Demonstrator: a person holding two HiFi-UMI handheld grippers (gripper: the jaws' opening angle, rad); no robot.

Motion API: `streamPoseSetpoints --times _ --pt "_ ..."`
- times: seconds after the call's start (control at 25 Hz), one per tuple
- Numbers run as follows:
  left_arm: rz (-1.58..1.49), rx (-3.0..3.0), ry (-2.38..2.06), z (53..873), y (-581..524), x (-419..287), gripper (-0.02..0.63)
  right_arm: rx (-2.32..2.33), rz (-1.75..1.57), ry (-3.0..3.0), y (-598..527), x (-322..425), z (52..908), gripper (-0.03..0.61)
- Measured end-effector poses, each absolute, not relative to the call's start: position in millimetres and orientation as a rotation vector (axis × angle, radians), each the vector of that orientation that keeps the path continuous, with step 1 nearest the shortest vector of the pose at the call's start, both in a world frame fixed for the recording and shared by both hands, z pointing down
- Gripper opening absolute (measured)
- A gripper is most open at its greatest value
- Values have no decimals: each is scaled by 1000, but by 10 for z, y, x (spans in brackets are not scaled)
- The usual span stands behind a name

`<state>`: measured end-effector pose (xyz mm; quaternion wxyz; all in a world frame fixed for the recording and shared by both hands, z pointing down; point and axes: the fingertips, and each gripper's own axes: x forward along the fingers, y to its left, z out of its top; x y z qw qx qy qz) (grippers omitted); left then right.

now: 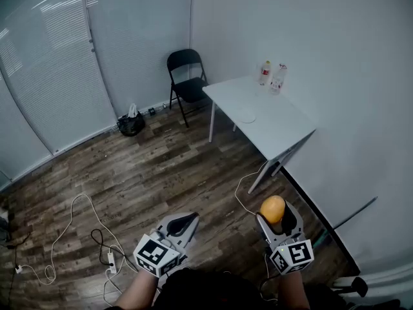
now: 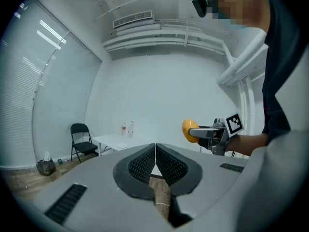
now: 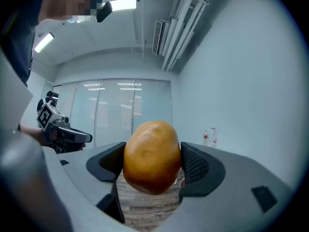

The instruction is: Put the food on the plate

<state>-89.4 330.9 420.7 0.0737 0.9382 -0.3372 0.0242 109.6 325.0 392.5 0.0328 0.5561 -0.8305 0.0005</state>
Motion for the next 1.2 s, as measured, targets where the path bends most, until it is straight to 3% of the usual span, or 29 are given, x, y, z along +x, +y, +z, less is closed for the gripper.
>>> streamPoseSetpoints --times 0.56,1.2 --pt "46 2768 -998 4404 3064 -1828 23 1720 18 -2507 3018 262 4052 368" --pt "63 2779 -1084 4260 2127 -1433 23 1660 -69 -2610 1986 534 3915 368"
